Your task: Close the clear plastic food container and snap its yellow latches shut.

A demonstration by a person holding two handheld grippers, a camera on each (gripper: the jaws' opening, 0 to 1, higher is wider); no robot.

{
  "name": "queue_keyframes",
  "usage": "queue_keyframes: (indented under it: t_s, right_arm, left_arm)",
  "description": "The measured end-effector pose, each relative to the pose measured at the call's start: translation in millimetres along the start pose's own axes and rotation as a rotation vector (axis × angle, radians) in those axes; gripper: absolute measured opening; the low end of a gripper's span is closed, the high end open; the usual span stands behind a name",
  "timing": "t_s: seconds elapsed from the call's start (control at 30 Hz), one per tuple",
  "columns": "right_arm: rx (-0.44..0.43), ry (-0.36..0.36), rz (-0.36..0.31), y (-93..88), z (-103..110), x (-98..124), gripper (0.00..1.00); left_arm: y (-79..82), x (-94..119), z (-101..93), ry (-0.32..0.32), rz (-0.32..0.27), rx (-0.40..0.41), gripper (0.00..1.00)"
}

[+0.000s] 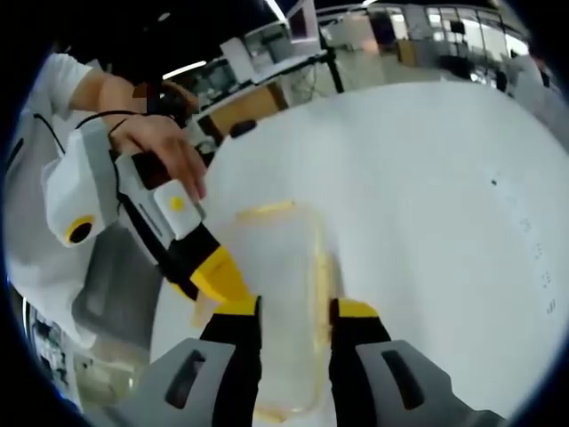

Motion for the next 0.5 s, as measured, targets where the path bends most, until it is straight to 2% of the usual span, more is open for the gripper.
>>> queue_keyframes:
  t_s: [0.5]
  right_arm:
    - [-0.019,-0.004,-0.006,4.3,-2.2,-1.0,0.29]
  left_arm:
    - [2.7,2.8,-3.1,0.01,-0.004,-0.035,0.33]
Point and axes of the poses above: the point that each gripper's makers call its tool centre point, and the gripper's own axes: x roughly backward along the fingers, z roughly to its left, y roughly out of its top, the point moved 7 cm from there along x, roughly backward along the fingers, and after that the axes turned 14 degrees about z, right-handed, at the moved point
